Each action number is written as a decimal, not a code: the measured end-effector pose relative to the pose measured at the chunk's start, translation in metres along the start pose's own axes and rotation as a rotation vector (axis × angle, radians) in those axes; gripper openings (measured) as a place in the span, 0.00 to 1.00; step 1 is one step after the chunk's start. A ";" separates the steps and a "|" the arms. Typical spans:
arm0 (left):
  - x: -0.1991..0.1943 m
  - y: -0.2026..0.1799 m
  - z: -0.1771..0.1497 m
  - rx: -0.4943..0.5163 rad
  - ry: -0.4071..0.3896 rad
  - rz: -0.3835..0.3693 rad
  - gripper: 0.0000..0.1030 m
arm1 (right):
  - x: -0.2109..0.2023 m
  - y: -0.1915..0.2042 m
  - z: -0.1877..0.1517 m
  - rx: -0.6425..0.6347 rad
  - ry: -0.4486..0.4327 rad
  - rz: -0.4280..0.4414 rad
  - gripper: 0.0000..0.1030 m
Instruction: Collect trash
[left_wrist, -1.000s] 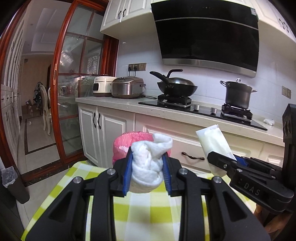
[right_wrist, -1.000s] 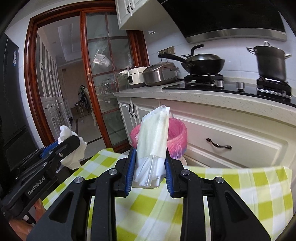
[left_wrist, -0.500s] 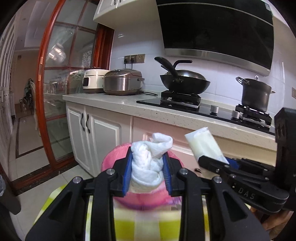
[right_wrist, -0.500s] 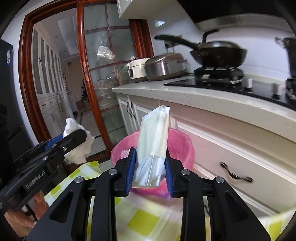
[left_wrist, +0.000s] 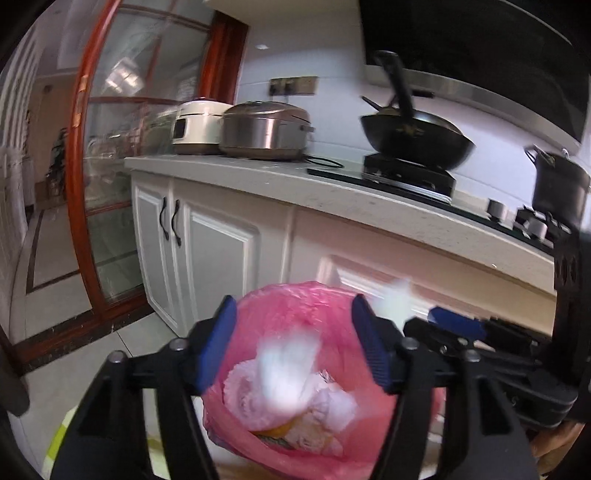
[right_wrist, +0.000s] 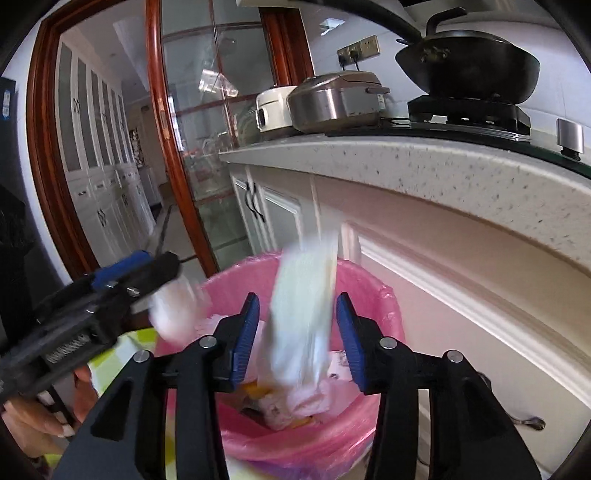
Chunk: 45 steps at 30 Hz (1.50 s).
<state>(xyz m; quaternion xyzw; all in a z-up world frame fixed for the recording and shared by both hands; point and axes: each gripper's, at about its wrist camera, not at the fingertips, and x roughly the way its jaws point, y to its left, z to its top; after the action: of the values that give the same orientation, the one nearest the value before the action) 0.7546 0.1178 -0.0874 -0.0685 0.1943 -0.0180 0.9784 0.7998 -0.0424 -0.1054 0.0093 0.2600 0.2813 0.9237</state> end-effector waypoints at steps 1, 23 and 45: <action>0.005 0.004 -0.001 -0.008 0.010 -0.003 0.61 | 0.001 -0.002 -0.002 -0.001 0.003 -0.002 0.42; -0.150 -0.032 0.006 0.040 -0.043 0.068 0.95 | -0.168 0.043 0.001 0.036 -0.063 -0.077 0.62; -0.362 -0.089 -0.024 0.086 -0.054 0.084 0.95 | -0.363 0.117 -0.054 0.082 -0.045 -0.162 0.77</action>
<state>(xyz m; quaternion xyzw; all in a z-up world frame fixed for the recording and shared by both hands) 0.4101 0.0492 0.0404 -0.0185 0.1693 0.0164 0.9853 0.4570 -0.1410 0.0397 0.0325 0.2504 0.1944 0.9479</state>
